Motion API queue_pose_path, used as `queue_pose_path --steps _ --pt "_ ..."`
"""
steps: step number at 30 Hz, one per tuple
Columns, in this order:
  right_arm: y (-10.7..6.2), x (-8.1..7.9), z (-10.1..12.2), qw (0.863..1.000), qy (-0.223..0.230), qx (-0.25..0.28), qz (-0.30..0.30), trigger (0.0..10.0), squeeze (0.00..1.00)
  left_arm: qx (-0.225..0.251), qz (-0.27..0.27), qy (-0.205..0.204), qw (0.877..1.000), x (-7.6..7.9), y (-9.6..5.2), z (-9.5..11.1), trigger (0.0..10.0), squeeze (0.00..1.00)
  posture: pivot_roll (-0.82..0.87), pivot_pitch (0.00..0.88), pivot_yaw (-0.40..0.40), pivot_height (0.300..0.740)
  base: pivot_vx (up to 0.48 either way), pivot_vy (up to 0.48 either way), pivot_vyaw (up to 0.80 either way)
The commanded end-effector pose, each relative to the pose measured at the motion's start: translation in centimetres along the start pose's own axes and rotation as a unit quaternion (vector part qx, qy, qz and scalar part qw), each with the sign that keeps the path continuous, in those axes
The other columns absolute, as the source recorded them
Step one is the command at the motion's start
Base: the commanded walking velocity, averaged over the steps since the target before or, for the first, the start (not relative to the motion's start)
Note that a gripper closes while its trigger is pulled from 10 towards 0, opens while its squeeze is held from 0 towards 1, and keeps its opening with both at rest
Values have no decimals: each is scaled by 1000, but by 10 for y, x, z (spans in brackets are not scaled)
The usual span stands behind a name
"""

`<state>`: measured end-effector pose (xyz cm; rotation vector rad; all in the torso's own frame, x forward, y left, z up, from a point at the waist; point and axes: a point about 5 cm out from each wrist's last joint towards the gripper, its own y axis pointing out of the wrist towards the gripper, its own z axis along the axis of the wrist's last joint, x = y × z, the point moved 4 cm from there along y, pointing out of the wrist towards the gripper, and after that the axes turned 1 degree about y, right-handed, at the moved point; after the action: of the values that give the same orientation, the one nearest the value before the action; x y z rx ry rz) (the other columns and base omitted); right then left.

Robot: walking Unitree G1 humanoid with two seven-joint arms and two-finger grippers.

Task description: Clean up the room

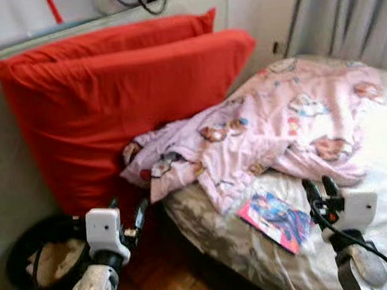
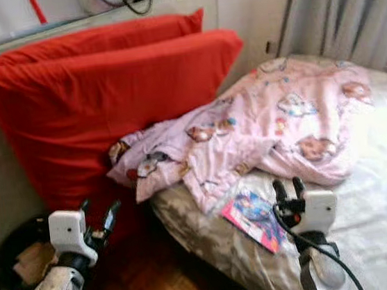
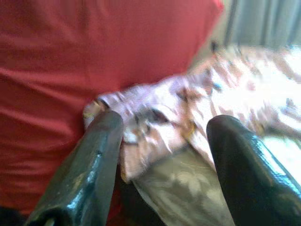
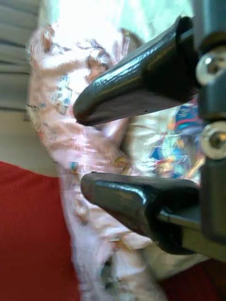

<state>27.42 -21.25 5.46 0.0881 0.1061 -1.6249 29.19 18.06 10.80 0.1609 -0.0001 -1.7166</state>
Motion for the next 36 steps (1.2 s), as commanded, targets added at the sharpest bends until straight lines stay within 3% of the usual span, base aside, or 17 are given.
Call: queue_pose_path --steps 1,13,16,27,36 --pt "9 -9 7 1000 3 8 15 10000 0 -19 1 -4 1000 -1 -5 -8 10000 0 51 5 -8 650 0 0 0" --pt "12 -13 -3 1000 4 -24 9 10000 0 -29 2 -4 1000 0 -7 -10 10000 0 55 31 -11 645 0 0 0" --pt "12 -14 -2 1000 3 -21 11 10000 0 -31 5 -6 999 -1 -7 -11 10000 0 54 38 -9 625 0 0 0" --pt "18 -24 7 1000 20 -3 23 10000 0 -34 5 -3 999 -4 -9 -11 10000 0 63 65 -8 625 0 0 0" --pt "19 -24 -1 999 15 -24 16 10000 0 -35 10 -11 999 -7 -7 -10 10000 0 64 82 4 606 0 0 0"
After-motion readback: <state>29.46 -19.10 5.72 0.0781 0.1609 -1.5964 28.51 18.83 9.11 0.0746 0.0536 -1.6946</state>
